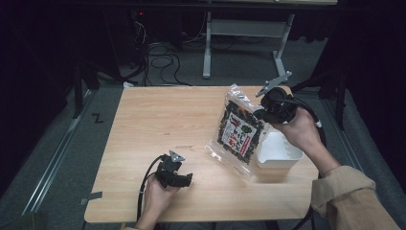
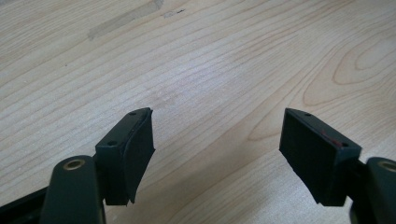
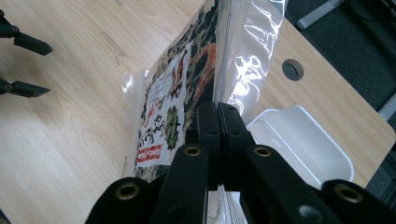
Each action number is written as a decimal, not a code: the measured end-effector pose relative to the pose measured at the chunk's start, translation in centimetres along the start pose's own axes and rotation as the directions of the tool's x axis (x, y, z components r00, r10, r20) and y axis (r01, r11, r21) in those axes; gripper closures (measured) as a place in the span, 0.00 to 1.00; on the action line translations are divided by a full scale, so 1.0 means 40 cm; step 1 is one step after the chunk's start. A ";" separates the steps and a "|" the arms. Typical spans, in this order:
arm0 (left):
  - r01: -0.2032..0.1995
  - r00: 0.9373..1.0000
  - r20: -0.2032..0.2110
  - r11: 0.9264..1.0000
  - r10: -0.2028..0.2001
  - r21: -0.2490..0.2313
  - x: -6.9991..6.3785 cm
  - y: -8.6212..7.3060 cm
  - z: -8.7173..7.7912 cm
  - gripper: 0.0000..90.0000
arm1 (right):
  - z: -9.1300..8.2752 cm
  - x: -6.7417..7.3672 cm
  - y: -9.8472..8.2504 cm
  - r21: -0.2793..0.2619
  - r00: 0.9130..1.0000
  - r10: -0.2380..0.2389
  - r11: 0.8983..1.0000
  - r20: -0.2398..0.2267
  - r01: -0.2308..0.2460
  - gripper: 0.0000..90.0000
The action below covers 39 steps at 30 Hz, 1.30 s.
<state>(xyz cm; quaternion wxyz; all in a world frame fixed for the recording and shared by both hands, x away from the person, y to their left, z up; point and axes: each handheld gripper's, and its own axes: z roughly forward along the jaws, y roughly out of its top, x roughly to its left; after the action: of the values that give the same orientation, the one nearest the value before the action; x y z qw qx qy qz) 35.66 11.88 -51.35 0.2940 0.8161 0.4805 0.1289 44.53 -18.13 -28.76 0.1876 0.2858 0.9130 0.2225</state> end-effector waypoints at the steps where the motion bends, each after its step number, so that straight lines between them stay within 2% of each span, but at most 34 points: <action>1: -0.001 1.000 0.000 1.000 0.001 0.000 0.000 0.000 0.000 0.29 | 0.000 0.000 0.000 0.000 1.000 0.000 1.000 0.000 0.000 1.00; 8: 0.004 1.000 0.000 1.000 -0.004 -0.002 0.001 -0.001 0.000 0.30 | -0.019 -0.017 -0.003 -0.001 1.000 0.009 1.000 0.016 -0.009 1.00; 17: 0.003 1.000 0.002 1.000 -0.003 -0.001 0.001 -0.001 0.001 0.30 | -0.047 -0.046 -0.006 -0.027 0.999 0.022 0.999 0.038 -0.021 1.00; 28: 0.007 1.000 0.005 1.000 -0.007 -0.001 0.003 -0.003 0.003 0.30 | -0.075 -0.087 -0.005 -0.046 0.995 0.070 0.997 0.076 -0.066 1.00; 39: 0.017 1.000 -0.001 1.000 -0.017 -0.020 0.006 -0.004 -0.003 0.30 | -0.093 -0.127 -0.010 -0.049 0.986 0.128 0.991 0.111 -0.123 1.00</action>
<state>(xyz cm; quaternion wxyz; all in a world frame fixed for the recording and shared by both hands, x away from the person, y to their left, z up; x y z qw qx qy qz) 35.63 12.19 -51.38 0.3032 0.8089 0.4862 0.1317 46.48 -22.61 -24.78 0.2308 0.3509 0.8762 0.2364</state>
